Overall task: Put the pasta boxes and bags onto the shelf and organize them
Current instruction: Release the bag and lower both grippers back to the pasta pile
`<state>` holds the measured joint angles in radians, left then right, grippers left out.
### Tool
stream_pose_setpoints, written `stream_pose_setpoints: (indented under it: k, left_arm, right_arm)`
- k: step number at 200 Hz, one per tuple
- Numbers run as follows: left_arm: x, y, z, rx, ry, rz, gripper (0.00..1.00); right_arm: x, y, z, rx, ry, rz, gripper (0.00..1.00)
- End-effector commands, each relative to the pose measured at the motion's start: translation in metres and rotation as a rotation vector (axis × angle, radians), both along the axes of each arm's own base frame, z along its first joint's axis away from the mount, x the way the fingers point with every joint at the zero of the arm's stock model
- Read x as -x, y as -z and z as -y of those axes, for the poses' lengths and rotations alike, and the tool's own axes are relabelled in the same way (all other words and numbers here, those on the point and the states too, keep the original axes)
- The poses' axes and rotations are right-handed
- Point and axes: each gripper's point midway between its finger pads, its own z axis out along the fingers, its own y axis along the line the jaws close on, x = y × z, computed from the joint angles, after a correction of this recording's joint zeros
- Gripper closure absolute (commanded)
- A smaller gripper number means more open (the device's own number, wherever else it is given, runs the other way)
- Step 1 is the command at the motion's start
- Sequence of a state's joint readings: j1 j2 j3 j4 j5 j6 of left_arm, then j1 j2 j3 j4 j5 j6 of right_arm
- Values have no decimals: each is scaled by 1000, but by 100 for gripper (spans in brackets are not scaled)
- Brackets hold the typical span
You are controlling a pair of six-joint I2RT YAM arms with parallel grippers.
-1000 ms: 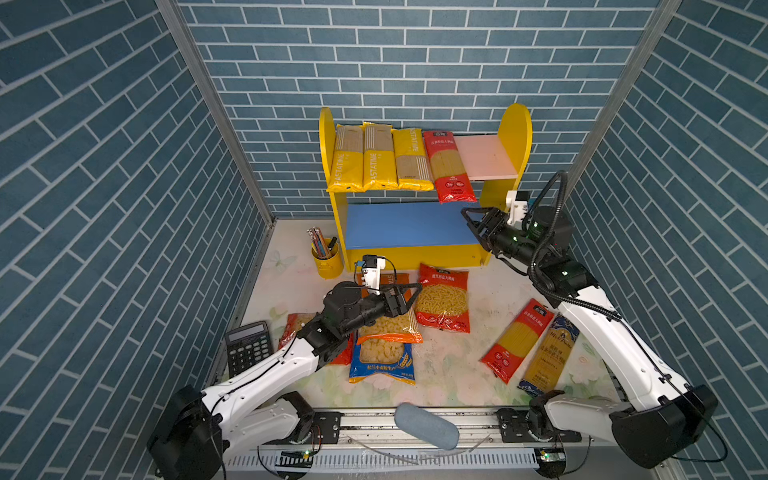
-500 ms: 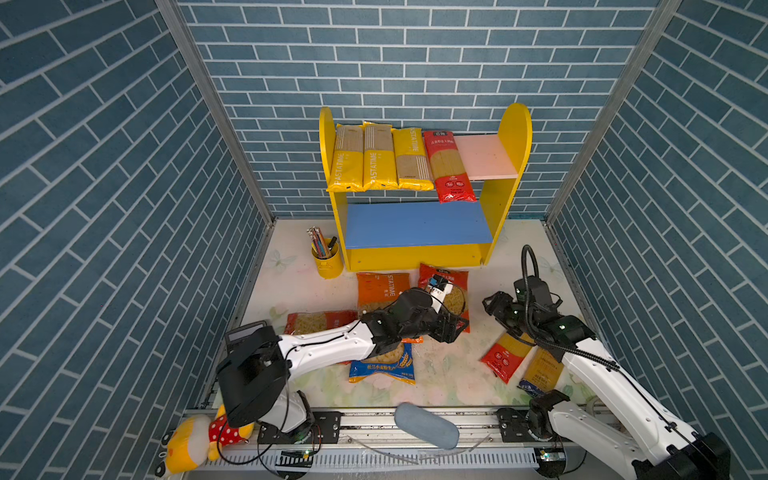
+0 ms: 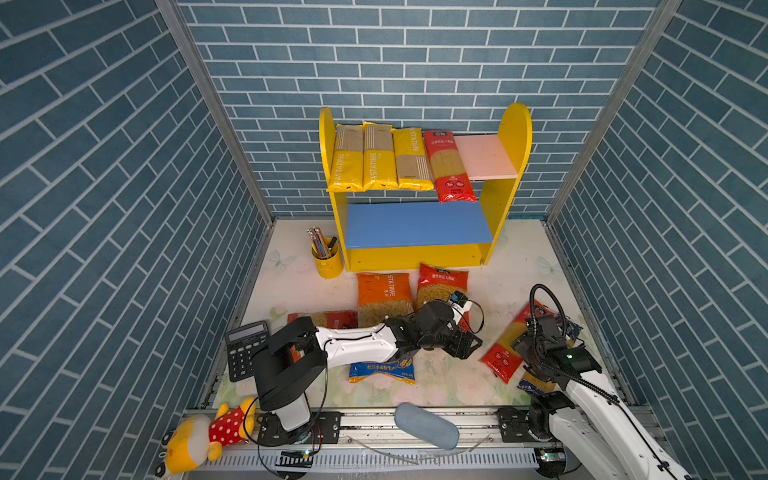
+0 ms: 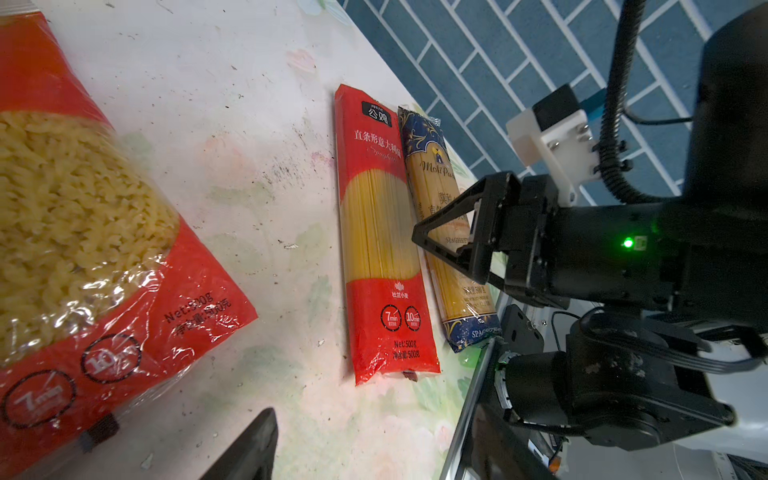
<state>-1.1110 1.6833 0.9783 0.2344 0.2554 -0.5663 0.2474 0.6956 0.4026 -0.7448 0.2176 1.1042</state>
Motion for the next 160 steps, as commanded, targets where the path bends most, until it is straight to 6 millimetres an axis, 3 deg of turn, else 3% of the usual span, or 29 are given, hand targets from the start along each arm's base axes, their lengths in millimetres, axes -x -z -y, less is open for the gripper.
stream_pose_setpoints:
  k: [1, 45, 96, 125, 160]
  left_arm:
    - [-1, -11, 5, 30, 9, 21, 26]
    - [0, -7, 4, 33, 5, 12, 25]
    - [1, -5, 2, 25, 5, 13, 25]
    - [0, -3, 0, 19, 1, 15, 25]
    - [-3, -9, -3, 27, -13, 27, 25]
  right_arm:
    - [0, 13, -8, -80, 32, -3, 28]
    - [-9, 24, -19, -140, 9, 22, 36]
    - [-25, 25, -36, -233, -34, 118, 64]
    - [-37, 10, -46, -278, -74, 185, 80]
    - [-54, -25, -60, -328, -140, 281, 95]
